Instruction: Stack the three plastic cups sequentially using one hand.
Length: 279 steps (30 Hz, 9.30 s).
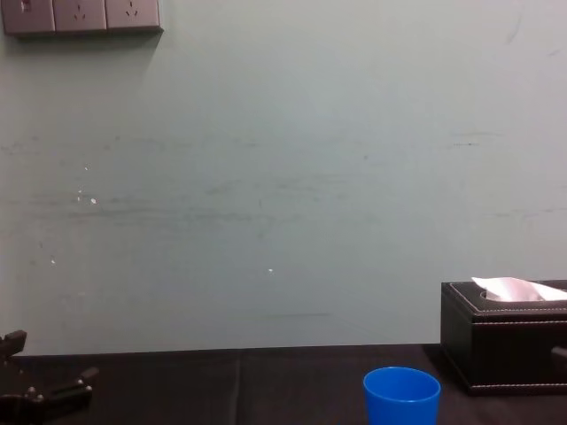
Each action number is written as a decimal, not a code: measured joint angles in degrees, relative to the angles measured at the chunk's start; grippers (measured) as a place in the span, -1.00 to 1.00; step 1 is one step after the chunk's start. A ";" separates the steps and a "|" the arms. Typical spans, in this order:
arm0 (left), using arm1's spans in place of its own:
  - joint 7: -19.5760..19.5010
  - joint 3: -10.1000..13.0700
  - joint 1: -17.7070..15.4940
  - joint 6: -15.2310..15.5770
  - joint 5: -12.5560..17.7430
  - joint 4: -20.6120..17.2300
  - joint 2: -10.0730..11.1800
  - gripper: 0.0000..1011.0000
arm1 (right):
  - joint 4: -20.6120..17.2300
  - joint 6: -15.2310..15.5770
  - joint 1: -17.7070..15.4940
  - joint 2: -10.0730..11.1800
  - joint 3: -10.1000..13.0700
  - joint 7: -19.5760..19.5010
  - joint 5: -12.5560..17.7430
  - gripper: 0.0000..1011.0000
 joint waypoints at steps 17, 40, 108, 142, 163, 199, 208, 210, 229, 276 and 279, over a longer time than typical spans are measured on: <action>0.00 0.00 0.00 0.00 0.00 0.00 0.00 1.00 | -10.15 -0.44 -9.65 7.45 8.87 7.09 5.78 0.99; 0.00 0.00 0.00 0.00 0.00 0.00 0.00 1.00 | -16.64 0.64 -23.77 18.29 18.22 24.17 13.14 0.99; 0.00 0.00 0.00 0.00 0.00 0.00 0.00 1.00 | -11.64 6.40 -17.21 8.89 8.60 27.67 9.56 0.99; 0.00 0.00 0.00 0.00 0.00 0.00 0.00 1.00 | -9.01 7.77 -11.75 5.76 4.99 26.37 7.67 0.99; 0.00 0.00 0.00 0.00 0.00 0.00 0.00 1.00 | -8.69 8.05 -10.84 5.13 4.31 26.18 7.24 0.99; 0.00 0.00 0.00 0.00 0.00 0.00 0.00 1.00 | -8.78 7.95 -10.94 5.23 4.43 26.24 7.34 0.43; 0.00 0.00 0.00 0.00 0.00 0.00 0.00 1.00 | -8.90 7.95 -11.01 5.24 4.46 26.23 7.34 0.43; 0.00 0.00 0.00 0.00 0.00 0.00 0.00 1.00 | -9.89 7.96 -11.58 5.42 5.07 25.86 7.59 0.43; 0.00 0.00 0.00 0.00 0.00 0.00 0.00 1.00 | -18.90 12.48 -10.97 5.67 10.66 21.31 12.11 0.43; 0.00 0.00 0.00 0.00 0.00 0.00 0.00 1.00 | -5.15 21.11 10.65 -6.33 -2.66 17.40 7.31 0.43; 0.00 0.00 0.00 0.00 0.00 0.00 0.00 1.00 | -4.73 21.08 10.76 -6.55 -2.80 17.46 7.02 0.43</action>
